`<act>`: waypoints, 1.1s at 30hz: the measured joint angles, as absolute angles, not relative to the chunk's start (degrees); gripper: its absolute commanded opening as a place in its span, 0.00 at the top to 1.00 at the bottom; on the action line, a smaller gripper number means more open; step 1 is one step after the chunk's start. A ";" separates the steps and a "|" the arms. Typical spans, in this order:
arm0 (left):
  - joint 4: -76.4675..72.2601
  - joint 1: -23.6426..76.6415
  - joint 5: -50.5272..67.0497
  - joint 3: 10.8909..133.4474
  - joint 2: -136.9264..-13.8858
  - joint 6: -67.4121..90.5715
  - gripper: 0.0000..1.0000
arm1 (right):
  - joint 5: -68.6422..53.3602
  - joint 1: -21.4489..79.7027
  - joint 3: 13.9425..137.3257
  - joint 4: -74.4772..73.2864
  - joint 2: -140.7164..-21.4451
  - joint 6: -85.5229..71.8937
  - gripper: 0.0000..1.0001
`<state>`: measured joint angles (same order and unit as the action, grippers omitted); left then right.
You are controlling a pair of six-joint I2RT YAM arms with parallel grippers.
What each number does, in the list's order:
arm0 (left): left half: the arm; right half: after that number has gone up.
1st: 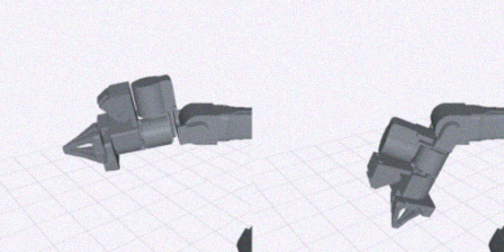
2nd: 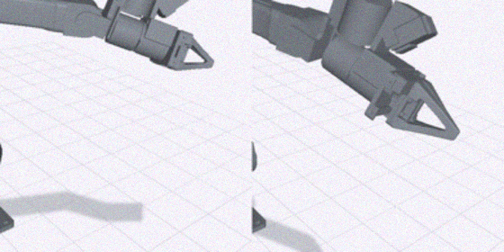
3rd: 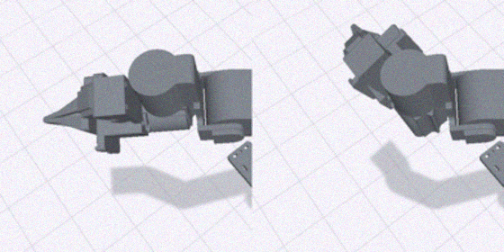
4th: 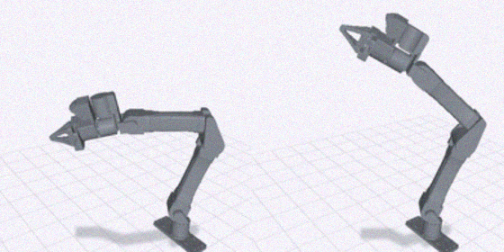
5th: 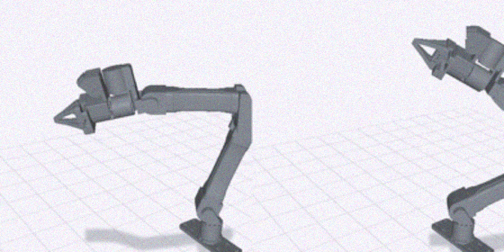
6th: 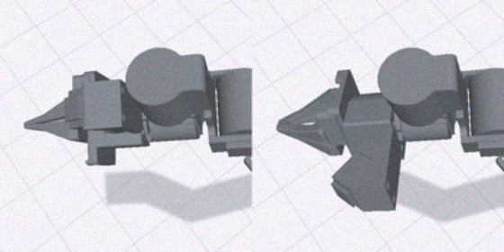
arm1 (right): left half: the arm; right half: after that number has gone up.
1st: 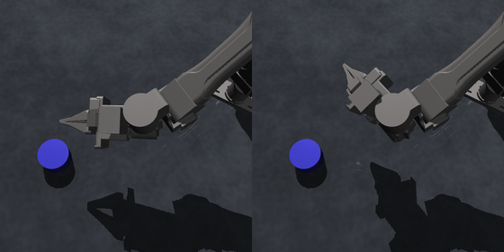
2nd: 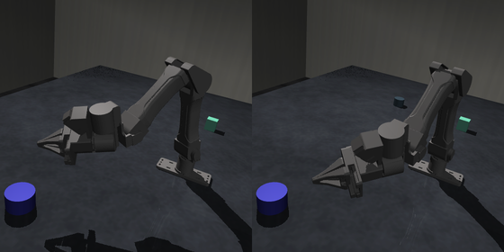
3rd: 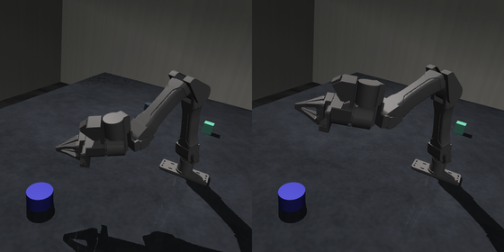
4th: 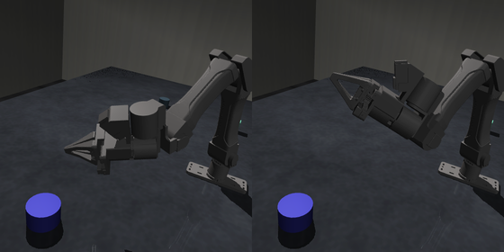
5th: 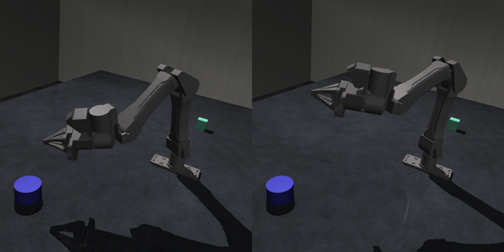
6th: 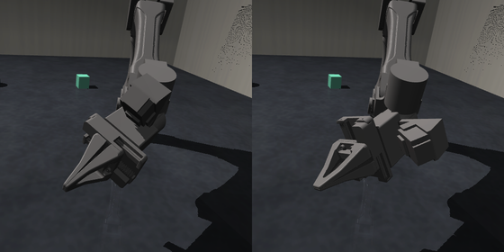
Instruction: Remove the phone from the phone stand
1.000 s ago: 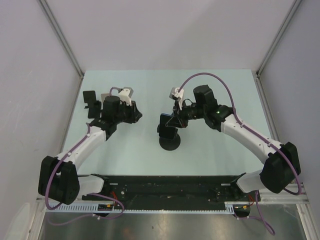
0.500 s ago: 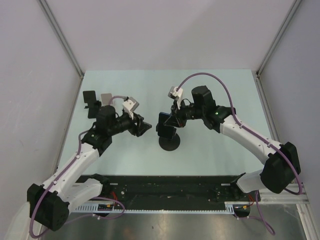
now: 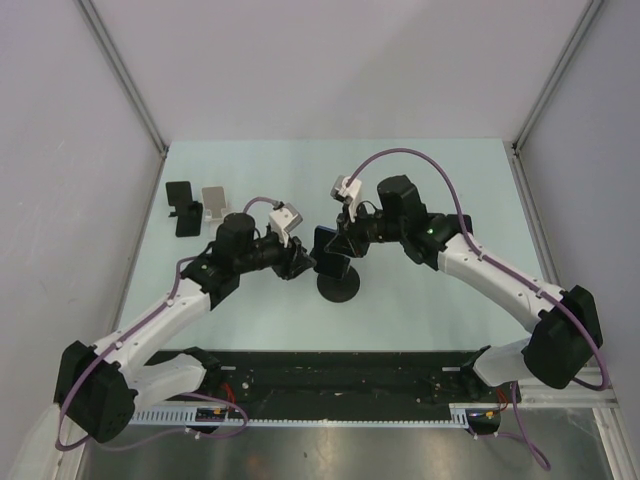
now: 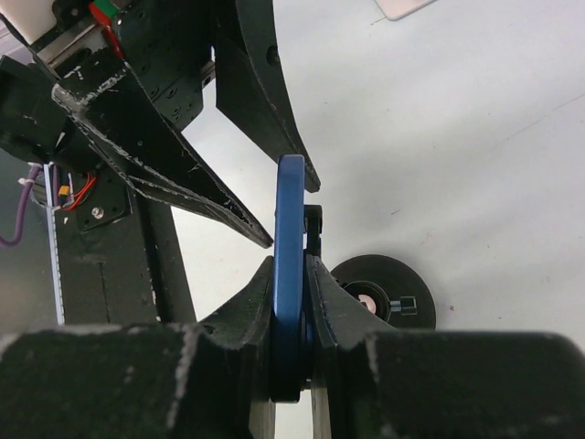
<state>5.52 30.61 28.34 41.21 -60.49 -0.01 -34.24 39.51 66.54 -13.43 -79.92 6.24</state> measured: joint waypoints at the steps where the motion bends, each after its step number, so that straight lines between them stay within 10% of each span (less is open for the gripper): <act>1: 5.52 30.94 27.57 41.28 -60.49 -0.01 0.58 | -33.74 39.77 66.54 -13.45 -79.85 6.24 1.00; 18: 6.98 35.42 15.33 42.24 -60.47 2.85 0.65 | -24.86 43.62 66.54 -13.41 -79.29 7.53 1.00; 24: 7.44 37.39 10.87 42.74 -60.53 4.05 1.00 | -23.16 44.18 66.54 -13.23 -79.26 7.79 1.00; 33: 7.49 38.17 7.55 44.05 -61.95 4.73 1.00 | -21.17 44.29 66.57 -13.06 -79.29 8.91 1.00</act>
<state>7.49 38.17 7.55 44.05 -61.95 4.73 -21.17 44.29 66.57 -13.06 -79.29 8.91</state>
